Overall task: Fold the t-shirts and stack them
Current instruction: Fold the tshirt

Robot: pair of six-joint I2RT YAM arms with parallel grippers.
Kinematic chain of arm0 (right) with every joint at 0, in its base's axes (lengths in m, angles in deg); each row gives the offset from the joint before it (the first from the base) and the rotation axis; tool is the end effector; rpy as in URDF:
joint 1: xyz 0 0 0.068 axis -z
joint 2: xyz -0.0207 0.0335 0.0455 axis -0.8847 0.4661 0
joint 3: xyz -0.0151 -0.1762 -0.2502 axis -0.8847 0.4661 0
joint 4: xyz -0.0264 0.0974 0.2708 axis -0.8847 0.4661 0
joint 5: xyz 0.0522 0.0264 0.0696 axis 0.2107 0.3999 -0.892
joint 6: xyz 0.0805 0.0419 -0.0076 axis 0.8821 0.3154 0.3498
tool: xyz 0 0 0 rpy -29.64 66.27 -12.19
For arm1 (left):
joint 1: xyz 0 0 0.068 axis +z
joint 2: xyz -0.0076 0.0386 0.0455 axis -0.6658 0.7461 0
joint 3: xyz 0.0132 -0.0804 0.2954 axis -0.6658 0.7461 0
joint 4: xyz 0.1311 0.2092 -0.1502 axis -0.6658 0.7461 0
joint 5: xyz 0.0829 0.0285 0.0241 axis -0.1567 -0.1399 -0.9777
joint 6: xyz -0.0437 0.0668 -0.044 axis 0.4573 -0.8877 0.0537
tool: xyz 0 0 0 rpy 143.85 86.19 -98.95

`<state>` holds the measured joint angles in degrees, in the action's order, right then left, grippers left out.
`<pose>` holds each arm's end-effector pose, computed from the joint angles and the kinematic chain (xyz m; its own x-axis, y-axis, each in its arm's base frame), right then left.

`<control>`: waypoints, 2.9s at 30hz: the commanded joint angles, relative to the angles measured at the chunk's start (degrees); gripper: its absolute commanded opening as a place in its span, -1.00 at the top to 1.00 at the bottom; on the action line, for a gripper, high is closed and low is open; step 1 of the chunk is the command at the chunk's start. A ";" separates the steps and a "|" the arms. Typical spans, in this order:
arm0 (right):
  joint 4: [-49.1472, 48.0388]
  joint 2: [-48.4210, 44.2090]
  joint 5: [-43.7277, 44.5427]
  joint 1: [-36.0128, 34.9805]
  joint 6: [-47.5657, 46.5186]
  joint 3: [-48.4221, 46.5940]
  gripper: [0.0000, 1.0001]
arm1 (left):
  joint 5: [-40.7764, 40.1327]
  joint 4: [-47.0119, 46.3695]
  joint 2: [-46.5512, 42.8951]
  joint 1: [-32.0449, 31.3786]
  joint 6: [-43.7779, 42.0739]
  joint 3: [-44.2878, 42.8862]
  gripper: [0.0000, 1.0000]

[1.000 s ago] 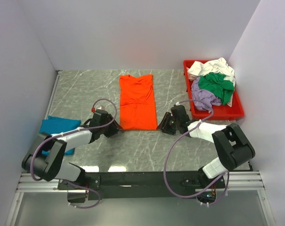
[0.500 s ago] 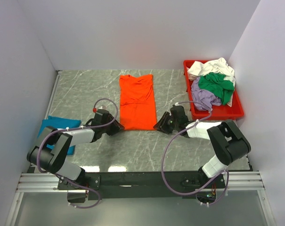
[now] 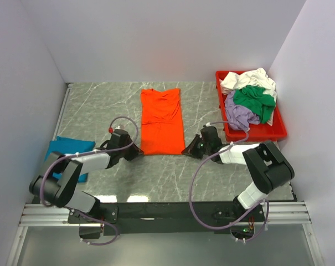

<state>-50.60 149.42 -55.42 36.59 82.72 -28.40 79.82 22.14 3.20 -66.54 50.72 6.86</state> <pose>0.2944 0.1664 0.1040 -0.8514 0.4387 -0.2876 0.1318 0.7095 0.6923 0.2798 -0.1365 0.1130 -0.7234 -0.6187 -0.3066 -0.3168 0.6919 -0.6488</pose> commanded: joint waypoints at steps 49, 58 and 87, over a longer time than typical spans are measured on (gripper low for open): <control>29.49 -31.25 10.15 -3.73 -9.77 -12.44 1.00 | -5.95 31.19 -25.32 -6.50 -6.14 -15.14 0.99; 28.96 -11.21 1.72 5.13 -12.23 -28.70 1.00 | 0.11 29.16 -7.40 3.34 -10.10 -29.29 0.99; 33.53 37.68 -8.58 13.23 -12.15 -74.68 0.79 | 18.14 28.10 38.77 18.82 -17.05 -70.43 0.86</control>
<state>-15.23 188.65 -64.51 47.67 69.87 -102.08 96.58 51.06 41.56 -48.81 36.19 -58.53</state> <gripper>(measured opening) 0.115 0.077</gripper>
